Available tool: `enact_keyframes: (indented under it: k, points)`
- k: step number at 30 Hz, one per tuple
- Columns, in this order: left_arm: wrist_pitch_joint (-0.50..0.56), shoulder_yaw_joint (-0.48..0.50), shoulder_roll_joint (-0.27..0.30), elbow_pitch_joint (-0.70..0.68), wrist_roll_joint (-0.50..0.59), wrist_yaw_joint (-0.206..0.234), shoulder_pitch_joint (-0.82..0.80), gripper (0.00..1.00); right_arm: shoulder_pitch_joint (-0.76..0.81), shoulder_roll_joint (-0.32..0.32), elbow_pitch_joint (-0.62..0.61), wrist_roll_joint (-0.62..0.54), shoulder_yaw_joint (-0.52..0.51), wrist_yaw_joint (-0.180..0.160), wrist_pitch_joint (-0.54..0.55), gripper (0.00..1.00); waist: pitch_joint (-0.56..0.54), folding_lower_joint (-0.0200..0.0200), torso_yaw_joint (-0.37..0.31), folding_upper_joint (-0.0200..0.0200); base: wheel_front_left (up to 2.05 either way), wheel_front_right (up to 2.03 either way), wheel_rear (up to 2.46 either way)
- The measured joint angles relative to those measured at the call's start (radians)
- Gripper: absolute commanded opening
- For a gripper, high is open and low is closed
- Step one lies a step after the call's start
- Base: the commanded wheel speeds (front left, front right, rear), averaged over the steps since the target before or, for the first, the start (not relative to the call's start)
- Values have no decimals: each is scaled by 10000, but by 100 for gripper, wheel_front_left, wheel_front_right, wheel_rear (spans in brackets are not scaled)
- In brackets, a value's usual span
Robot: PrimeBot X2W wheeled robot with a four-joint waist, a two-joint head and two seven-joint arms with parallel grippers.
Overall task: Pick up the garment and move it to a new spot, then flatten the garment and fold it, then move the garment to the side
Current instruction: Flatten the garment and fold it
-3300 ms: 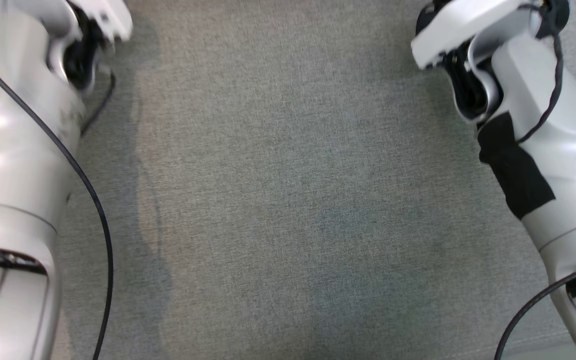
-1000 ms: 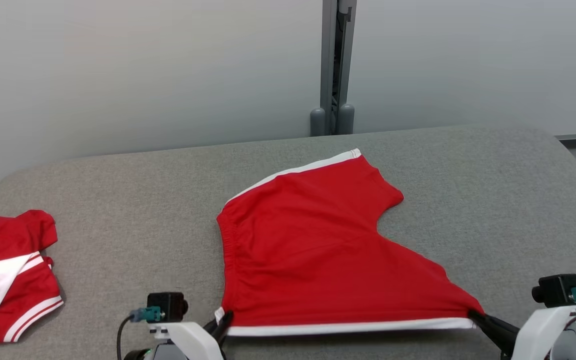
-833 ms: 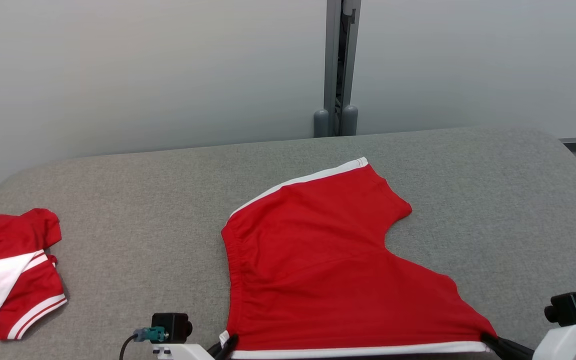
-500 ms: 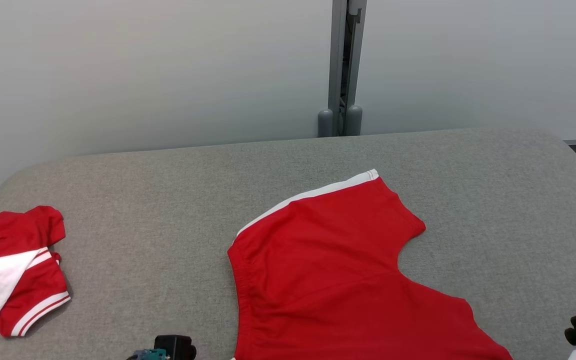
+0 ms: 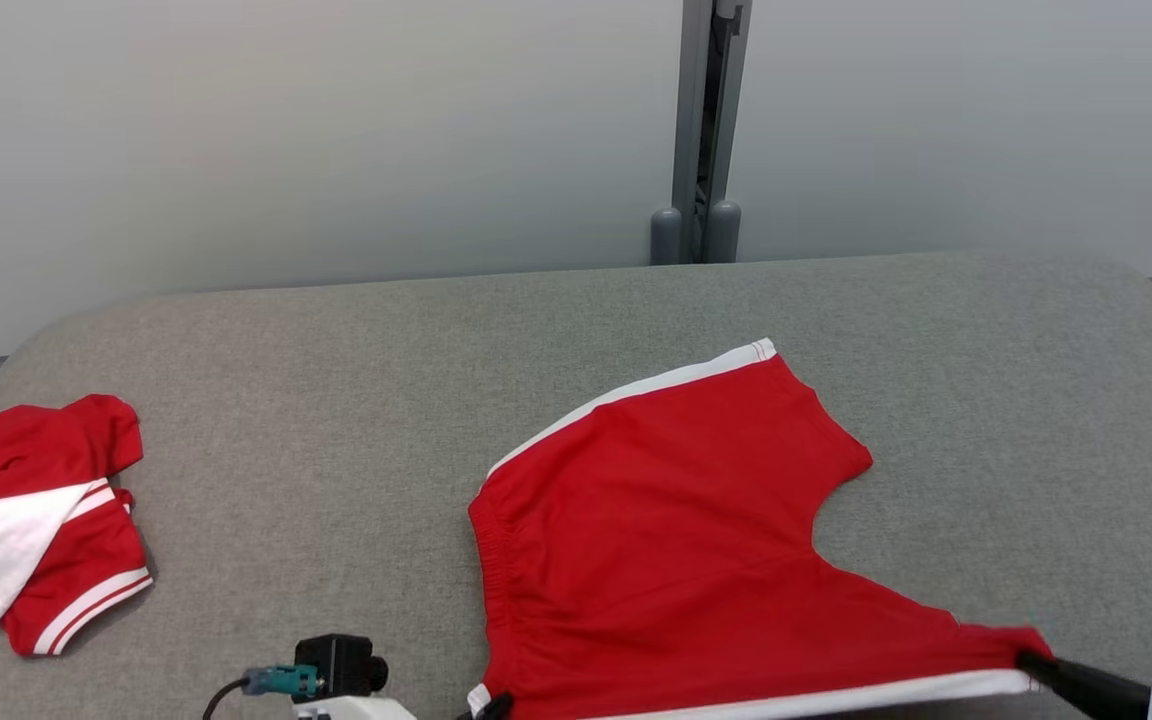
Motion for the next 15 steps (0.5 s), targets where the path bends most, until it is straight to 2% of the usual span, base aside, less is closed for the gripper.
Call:
enact_keyframes:
  k: [8,15]
  points:
    - [1557,431,-136,-1223,-1264,600,-570,0,-1228,299,138,-182,-788,-17,426,0,503,0,266,0,0,0,0]
    - [2102,1135,-579,-1319,-2226,966,-1712,0,-2591,965,819,-374,-1484,-27,1009,0,1381,0,524,-1,0,0,0]
